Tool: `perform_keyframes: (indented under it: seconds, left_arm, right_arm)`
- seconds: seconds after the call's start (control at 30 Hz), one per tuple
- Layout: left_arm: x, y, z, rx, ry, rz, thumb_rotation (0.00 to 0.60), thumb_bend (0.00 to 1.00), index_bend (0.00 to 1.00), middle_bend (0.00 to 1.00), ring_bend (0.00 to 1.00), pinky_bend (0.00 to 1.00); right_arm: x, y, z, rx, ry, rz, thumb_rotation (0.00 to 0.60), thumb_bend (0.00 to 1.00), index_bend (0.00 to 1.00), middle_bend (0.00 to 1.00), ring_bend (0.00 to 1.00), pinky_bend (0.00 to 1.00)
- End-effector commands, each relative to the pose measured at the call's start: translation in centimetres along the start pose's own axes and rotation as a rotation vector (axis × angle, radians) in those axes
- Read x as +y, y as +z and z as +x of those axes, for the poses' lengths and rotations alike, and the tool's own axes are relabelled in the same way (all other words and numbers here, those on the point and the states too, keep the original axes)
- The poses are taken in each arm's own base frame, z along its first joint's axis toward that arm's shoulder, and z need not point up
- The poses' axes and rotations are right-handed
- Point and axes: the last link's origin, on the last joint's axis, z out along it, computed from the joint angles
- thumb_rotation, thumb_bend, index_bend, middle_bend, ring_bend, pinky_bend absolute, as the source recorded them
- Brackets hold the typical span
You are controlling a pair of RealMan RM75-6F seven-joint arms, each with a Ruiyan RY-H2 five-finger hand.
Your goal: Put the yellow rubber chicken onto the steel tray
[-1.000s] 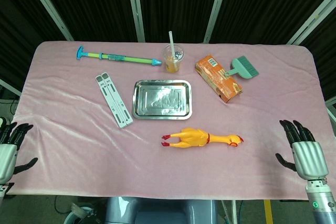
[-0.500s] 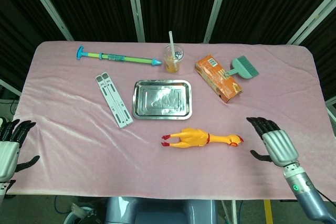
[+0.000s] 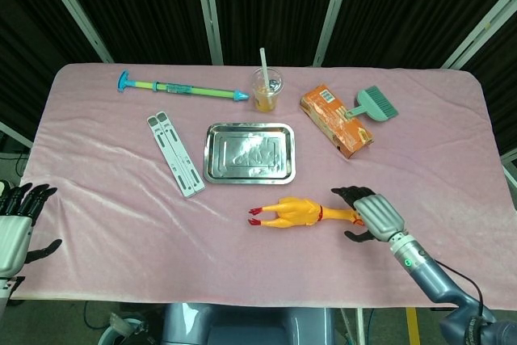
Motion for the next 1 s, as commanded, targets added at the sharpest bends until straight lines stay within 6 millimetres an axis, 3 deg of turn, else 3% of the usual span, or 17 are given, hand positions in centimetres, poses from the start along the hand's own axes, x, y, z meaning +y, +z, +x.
perform_keyframes:
  seconds: [0.03, 0.33, 0.63, 0.83, 1.0]
  left_arm:
    - [-0.1, 0.0, -0.1, -0.007, -0.001, 0.004, 0.600, 0.03, 0.16, 0.13, 0.08, 0.10]
    - [-0.5, 0.0, -0.4, -0.018, -0.007, 0.021, 0.600, 0.03, 0.16, 0.12, 0.08, 0.10]
    - [-0.6, 0.0, -0.6, -0.025, -0.013, 0.024, 0.600, 0.03, 0.16, 0.12, 0.08, 0.10]
    - [-0.8, -0.1, -0.6, -0.026, -0.016, 0.027, 0.600, 0.03, 0.16, 0.12, 0.08, 0.10]
    - [-1.2, -0.3, -0.6, -0.025, -0.019, 0.038, 0.600, 0.03, 0.16, 0.12, 0.08, 0.10]
  right_arm:
    - [-0.1, 1.0, -0.7, -0.028, 0.013, 0.003, 0.600, 0.28, 0.14, 0.19, 0.17, 0.19]
    - [0.0, 2.9, -1.1, -0.051, 0.015, 0.000, 0.600, 0.31, 0.25, 0.26, 0.24, 0.19]
    - [0.2, 3.6, -1.4, -0.051, 0.027, -0.002, 0.600, 0.32, 0.32, 0.32, 0.30, 0.27]
    - [0.1, 4.1, -1.9, -0.054, 0.035, 0.003, 0.600, 0.33, 0.40, 0.39, 0.36, 0.37]
    - [-0.1, 4.4, -2.1, -0.041, 0.046, 0.013, 0.600, 0.35, 0.52, 0.46, 0.44, 0.51]
